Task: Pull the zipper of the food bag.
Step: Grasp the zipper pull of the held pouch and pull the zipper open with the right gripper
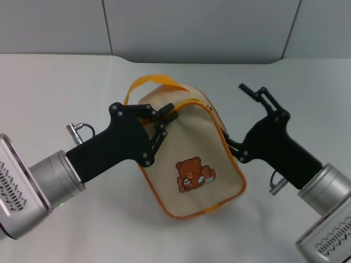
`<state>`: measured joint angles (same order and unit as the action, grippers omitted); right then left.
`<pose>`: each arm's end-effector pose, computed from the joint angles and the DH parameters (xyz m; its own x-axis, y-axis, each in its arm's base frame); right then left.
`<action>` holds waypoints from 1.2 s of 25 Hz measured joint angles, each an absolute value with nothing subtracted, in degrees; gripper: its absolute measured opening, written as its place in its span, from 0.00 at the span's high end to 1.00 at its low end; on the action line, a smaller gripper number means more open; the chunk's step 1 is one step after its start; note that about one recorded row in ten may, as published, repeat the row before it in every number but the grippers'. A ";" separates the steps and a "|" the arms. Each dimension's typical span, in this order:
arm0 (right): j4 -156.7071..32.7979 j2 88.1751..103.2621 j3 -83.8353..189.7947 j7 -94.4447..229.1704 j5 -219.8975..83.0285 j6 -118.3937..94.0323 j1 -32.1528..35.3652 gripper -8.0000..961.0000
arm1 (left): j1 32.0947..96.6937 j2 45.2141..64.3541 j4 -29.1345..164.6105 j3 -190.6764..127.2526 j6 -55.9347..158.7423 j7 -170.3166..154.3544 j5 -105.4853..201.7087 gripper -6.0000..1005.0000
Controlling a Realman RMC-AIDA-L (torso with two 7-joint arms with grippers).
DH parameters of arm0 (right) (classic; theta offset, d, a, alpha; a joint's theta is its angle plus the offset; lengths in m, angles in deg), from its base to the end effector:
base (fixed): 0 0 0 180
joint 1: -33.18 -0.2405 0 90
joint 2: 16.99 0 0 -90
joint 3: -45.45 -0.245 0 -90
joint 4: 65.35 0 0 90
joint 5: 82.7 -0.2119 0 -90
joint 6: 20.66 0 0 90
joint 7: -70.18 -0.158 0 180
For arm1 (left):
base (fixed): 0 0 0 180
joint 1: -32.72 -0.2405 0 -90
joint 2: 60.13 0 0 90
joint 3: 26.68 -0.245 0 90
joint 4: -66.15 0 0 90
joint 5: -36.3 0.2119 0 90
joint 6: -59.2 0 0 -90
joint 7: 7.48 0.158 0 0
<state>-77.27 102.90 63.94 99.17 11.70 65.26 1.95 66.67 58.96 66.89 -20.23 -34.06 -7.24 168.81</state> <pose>0.2293 0.2918 -0.0800 0.7944 0.5644 -0.2244 0.0533 -0.4328 -0.8999 -0.2182 0.3003 -0.0568 0.6908 -0.5217 0.5007 -0.0125 -0.7009 -0.7131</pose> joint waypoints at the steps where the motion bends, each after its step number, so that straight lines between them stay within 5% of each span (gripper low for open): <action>1: -77.27 102.90 63.94 99.17 11.70 65.26 1.95 0.21 | 66.67 58.97 66.82 -20.20 -33.85 -7.24 168.81 0.94; 23: -80.45 102.88 62.02 99.40 12.96 65.50 0.65 0.23 | 66.60 58.95 66.15 -20.11 -33.73 -7.83 168.89 0.94; 30: -81.05 102.89 62.15 99.44 13.01 66.09 1.14 0.50 | 66.56 58.87 66.15 -20.27 -33.65 -7.84 168.88 0.94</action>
<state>-81.05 102.89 62.15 99.44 13.01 66.09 1.14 66.56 58.87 66.15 -20.27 -33.65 -7.84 168.88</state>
